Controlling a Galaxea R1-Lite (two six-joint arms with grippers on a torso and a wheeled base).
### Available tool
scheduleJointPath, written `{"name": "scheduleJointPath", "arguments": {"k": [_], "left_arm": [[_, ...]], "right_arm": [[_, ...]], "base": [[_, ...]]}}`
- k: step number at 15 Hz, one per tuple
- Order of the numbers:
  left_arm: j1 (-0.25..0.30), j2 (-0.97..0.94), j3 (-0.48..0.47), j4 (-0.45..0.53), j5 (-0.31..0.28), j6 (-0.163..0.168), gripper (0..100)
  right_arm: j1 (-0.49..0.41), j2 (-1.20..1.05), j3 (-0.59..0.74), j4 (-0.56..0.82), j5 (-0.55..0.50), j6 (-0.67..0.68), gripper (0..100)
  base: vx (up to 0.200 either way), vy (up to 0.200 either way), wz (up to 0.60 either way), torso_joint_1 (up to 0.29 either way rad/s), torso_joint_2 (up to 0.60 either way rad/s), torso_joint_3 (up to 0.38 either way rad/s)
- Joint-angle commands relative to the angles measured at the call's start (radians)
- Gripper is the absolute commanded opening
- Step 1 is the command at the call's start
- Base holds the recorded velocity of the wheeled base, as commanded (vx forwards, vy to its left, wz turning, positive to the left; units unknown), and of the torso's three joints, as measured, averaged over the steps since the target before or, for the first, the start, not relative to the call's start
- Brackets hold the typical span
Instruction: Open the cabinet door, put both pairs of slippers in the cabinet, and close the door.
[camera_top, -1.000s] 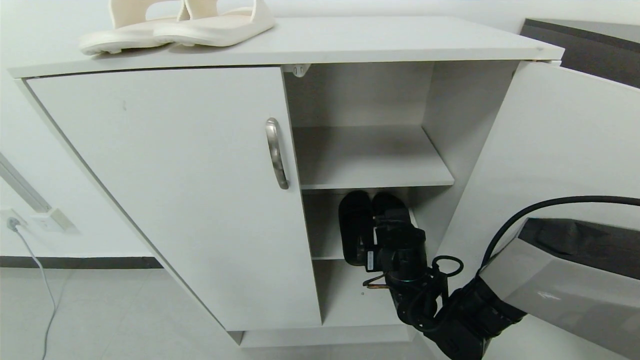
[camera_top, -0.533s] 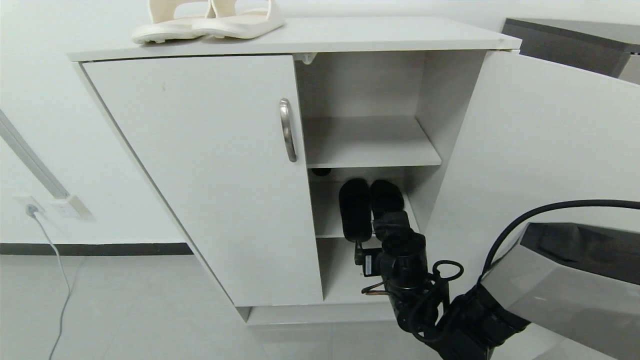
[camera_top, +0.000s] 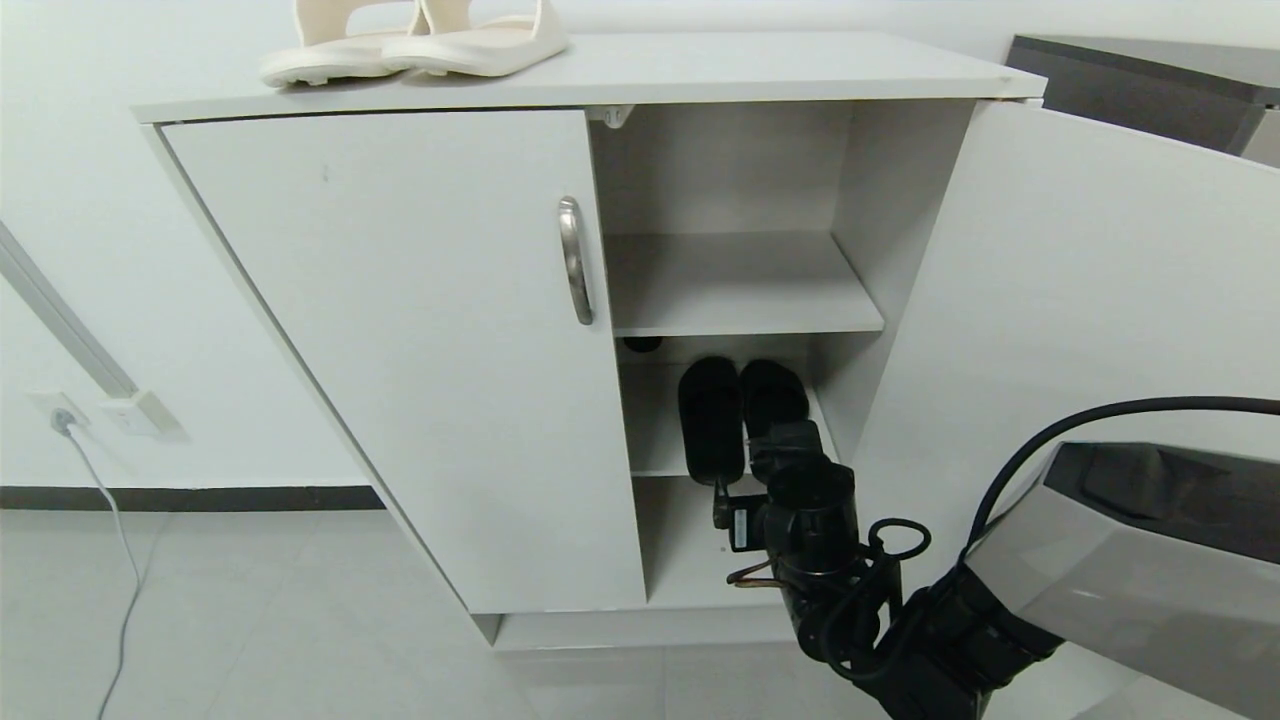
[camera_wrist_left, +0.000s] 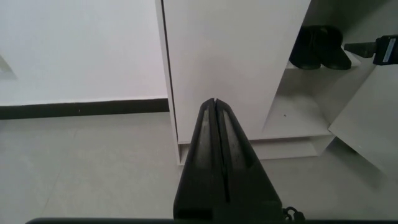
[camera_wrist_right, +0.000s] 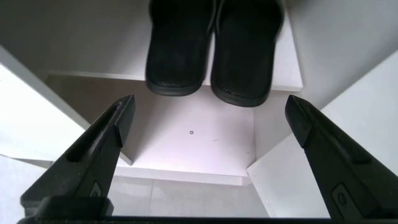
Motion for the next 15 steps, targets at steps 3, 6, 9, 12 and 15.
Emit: {"name": "scheduleJointPath", "arguments": {"k": [3,6,9,12,15], "left_arm": [[0.001,0.001,0.0,-0.001,0.0,0.0,0],[0.001,0.001,0.0,0.001,0.0,-0.002,0],[0.001,0.001,0.0,-0.001,0.0,-0.002,0],[0.003,0.001,0.0,0.001,0.006,0.001,0],[0.001,0.001,0.0,-0.001,0.006,0.001,0]], "right_arm": [[0.0,0.004,0.002,0.0,0.0,-0.002,100],[0.002,0.004,0.005,0.002,0.0,-0.002,100],[0.003,0.009,0.003,0.003,0.0,-0.002,100],[0.003,0.012,0.005,0.002,0.0,-0.002,100],[0.002,0.015,0.005,0.002,0.0,-0.002,100]], "base": [[0.0,0.0,0.0,0.0,0.0,0.0],[0.0,0.0,0.0,-0.001,0.0,0.024],[0.0,0.0,0.0,0.004,0.0,0.154],[0.0,0.0,0.0,0.001,0.0,0.193],[0.0,0.0,0.0,0.004,0.0,0.131]]}}
